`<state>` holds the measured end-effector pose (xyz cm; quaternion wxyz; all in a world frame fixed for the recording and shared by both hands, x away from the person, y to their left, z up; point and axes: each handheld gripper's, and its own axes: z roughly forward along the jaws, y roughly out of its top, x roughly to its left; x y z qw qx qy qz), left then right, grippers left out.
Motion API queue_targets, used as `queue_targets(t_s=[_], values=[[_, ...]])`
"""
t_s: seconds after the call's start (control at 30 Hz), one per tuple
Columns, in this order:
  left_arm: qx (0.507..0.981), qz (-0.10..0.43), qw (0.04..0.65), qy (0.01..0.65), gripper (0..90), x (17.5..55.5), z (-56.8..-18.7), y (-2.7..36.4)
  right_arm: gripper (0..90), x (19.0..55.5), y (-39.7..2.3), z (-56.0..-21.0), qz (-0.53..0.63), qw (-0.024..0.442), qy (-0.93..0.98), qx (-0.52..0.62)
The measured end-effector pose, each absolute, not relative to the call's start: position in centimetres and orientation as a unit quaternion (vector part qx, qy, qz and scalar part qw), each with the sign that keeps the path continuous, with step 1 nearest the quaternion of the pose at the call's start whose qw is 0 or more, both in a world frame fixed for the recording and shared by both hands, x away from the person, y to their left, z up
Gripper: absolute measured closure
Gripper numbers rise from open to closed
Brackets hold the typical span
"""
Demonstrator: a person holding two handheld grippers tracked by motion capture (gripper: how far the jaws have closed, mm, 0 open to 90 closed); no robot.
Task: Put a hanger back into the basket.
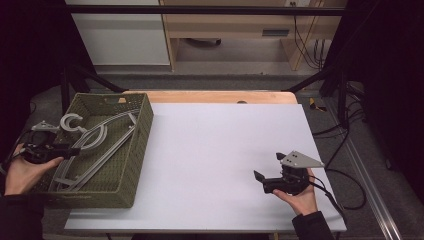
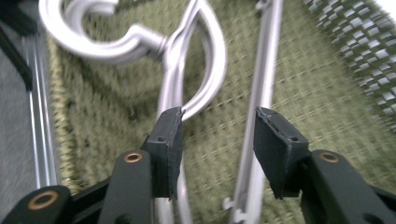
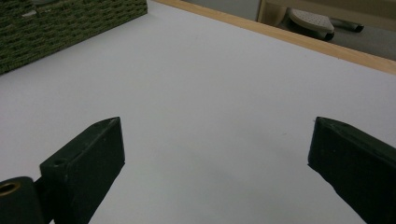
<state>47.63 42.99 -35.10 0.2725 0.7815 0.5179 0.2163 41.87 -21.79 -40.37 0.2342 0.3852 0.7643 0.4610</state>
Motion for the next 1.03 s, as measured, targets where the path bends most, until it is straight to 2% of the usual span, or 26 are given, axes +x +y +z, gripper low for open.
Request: queue_targets(t_s=[0.33, 0.53, 0.73, 1.03], values=[[0.766, 0.234, 0.392, 0.453, 39.1, 44.5, -34.4, 37.7, 3.7, 41.9, -21.8, -40.4, 0.465, 0.239, 0.762, 0.382], [0.755, 0.232, 0.446, 0.421, 28.3, 42.9, -34.8, 34.4, 3.8, 41.8, -21.8, -40.4, 0.466, 0.241, 0.761, 0.382], [0.754, 0.228, 0.462, 0.407, 18.2, 42.0, -36.0, 32.1, 3.7, 41.8, -22.0, -40.3, 0.468, 0.246, 0.758, 0.382], [0.752, 0.226, 0.480, 0.390, 12.7, 40.8, -37.3, 30.8, 3.9, 41.8, -22.6, -40.5, 0.478, 0.240, 0.750, 0.389]])
